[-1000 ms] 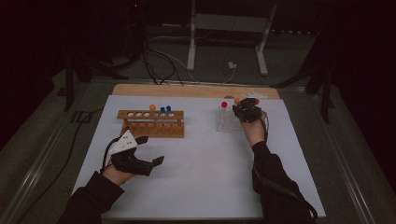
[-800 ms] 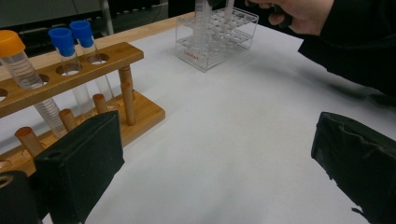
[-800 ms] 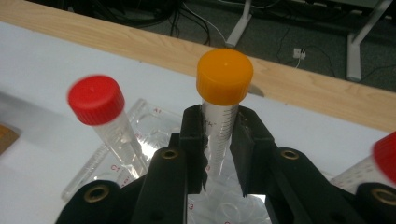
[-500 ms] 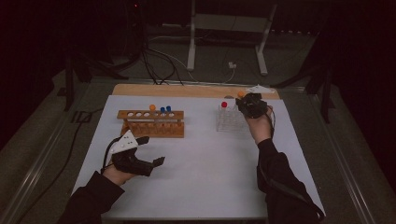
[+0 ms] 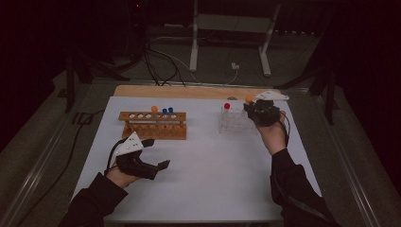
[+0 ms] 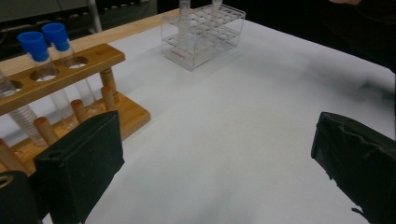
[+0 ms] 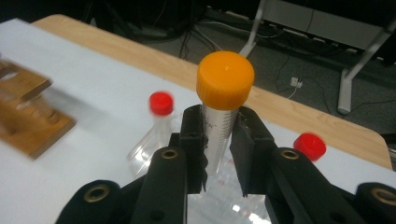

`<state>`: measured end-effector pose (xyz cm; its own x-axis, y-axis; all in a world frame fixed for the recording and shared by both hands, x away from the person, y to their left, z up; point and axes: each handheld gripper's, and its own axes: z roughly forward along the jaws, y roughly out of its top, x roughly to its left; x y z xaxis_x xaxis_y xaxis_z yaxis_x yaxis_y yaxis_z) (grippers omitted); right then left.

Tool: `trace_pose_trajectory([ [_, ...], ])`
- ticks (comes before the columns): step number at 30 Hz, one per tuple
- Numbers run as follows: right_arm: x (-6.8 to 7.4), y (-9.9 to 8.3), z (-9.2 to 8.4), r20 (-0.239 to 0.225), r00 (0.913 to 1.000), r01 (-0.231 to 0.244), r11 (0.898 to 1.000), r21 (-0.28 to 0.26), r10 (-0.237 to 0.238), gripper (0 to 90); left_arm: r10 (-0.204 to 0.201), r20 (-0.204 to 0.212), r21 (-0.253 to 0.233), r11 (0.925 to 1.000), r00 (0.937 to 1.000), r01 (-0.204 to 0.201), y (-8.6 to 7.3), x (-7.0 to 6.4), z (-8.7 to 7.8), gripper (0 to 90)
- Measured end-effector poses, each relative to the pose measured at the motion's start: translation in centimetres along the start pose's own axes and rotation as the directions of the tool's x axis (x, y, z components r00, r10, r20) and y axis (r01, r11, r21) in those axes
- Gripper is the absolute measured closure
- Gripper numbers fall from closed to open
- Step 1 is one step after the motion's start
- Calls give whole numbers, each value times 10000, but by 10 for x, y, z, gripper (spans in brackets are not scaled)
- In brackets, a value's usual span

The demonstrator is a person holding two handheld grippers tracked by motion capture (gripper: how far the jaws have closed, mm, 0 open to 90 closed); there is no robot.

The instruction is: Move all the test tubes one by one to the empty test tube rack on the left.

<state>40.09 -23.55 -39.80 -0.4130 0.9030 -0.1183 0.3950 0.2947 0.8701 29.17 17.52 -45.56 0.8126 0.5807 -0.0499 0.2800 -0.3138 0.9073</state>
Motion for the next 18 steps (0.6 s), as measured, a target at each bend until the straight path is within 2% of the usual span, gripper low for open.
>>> trace_pose_trajectory([
  [9, 22, -18, -22, -835, 9963, 219, 9998, 20, -216, 752, 87, 256, 144, 9999, 9996, -91, 4, -4, 4, 32],
  [14, 40, -28, -29, -1354, 9897, 477, 9989, -25, -476, 752, 114, 412, 230, 9997, 9991, -124, 7, -6, 7, 32],
  [18, 54, -37, -35, -1865, 9809, 541, 9985, -75, -545, 752, 123, 541, 251, 9996, 9985, -137, 9, -8, 9, 32],
])
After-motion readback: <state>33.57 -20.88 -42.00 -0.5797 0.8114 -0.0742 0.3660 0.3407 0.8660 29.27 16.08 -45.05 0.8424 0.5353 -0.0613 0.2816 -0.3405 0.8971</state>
